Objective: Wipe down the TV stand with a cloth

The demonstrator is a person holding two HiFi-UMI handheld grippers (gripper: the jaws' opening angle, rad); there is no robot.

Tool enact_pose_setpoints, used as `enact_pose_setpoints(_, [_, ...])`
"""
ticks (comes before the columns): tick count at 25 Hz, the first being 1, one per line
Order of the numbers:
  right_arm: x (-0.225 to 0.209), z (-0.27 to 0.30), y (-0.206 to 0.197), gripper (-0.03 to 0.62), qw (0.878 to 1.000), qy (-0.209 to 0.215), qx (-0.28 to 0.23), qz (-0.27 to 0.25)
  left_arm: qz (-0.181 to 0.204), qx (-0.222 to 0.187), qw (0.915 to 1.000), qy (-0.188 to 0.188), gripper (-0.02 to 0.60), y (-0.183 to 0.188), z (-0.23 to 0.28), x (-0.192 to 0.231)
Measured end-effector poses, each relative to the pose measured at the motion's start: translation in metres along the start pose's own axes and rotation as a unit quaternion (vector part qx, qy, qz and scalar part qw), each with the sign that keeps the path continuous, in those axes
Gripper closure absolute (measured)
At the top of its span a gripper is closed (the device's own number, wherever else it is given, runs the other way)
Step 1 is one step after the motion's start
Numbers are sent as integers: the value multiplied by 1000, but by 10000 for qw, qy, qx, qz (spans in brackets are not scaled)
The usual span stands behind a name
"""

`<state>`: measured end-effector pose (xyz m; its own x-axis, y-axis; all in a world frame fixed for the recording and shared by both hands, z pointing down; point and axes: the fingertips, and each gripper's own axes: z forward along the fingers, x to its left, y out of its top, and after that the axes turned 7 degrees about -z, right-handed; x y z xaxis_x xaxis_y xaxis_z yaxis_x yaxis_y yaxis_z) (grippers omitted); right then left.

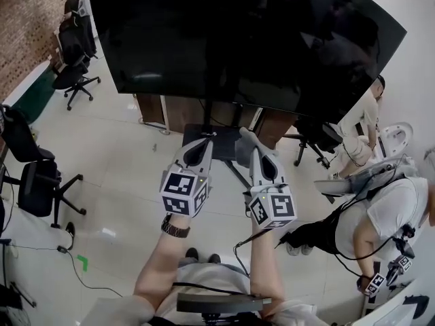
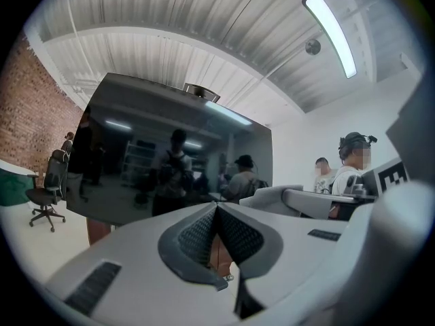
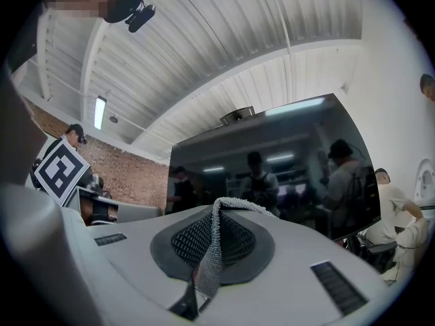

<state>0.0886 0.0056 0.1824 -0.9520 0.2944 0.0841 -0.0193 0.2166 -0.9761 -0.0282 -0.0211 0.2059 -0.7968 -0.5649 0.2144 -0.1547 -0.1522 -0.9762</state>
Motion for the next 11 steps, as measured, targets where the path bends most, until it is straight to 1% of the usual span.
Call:
enact_pose_setpoints(5, [2, -2, 3, 577, 10000, -1, 16, -16, 23, -25, 10000, -82, 563, 5, -4, -4])
enact_pose_setpoints(11, [3, -2, -4, 577, 10000, 7, 54, 5, 121, -121, 9975, -687, 563, -2, -9, -18])
